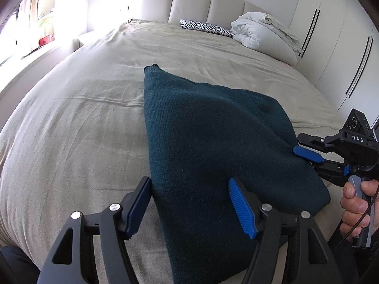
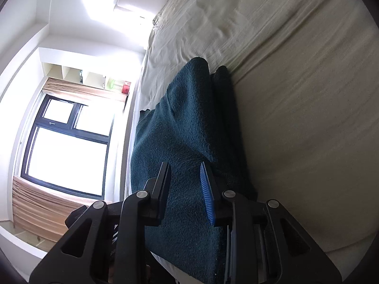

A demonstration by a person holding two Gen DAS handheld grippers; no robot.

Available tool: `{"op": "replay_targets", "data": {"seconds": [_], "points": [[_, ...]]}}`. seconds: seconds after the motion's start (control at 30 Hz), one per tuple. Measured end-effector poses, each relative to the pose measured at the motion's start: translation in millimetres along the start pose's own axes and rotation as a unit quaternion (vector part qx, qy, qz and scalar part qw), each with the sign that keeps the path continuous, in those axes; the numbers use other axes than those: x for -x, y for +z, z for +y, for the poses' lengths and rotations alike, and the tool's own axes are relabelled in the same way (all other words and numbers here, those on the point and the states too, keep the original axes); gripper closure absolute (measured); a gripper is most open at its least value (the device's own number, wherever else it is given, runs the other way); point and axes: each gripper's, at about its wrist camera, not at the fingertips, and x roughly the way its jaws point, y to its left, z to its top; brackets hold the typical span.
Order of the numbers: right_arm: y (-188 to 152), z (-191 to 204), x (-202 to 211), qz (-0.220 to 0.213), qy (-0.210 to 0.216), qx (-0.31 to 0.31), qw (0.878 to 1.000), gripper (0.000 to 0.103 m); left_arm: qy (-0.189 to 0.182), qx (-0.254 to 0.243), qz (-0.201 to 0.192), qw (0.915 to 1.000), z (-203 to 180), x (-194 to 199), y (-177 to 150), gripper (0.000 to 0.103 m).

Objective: Fold small clothes

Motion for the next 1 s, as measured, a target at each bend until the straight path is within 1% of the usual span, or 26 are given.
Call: {"op": "replay_targets", "data": {"seconds": [0.17, 0.37, 0.8, 1.0], "points": [[0, 5, -2, -0.003, -0.015, 0.016, 1.000, 0.079, -0.002, 0.001, 0.003, 1.0000, -1, -2, -1, 0.032], [-7, 4, 0, -0.013, -0.018, 0.017, 1.000, 0.079, -0.002, 0.002, 0.003, 1.0000, -1, -1, -2, 0.032], [-12, 3, 5, -0.023, -0.013, 0.014, 1.000, 0.079, -0.004, 0.003, 0.004, 1.0000, -2, -2, -3, 0.031], [-12, 1, 5, -0.025, -0.011, 0.010, 1.000, 0.079, -0.005, 0.005, 0.006, 1.0000, -2, -3, -3, 0.029]]}}
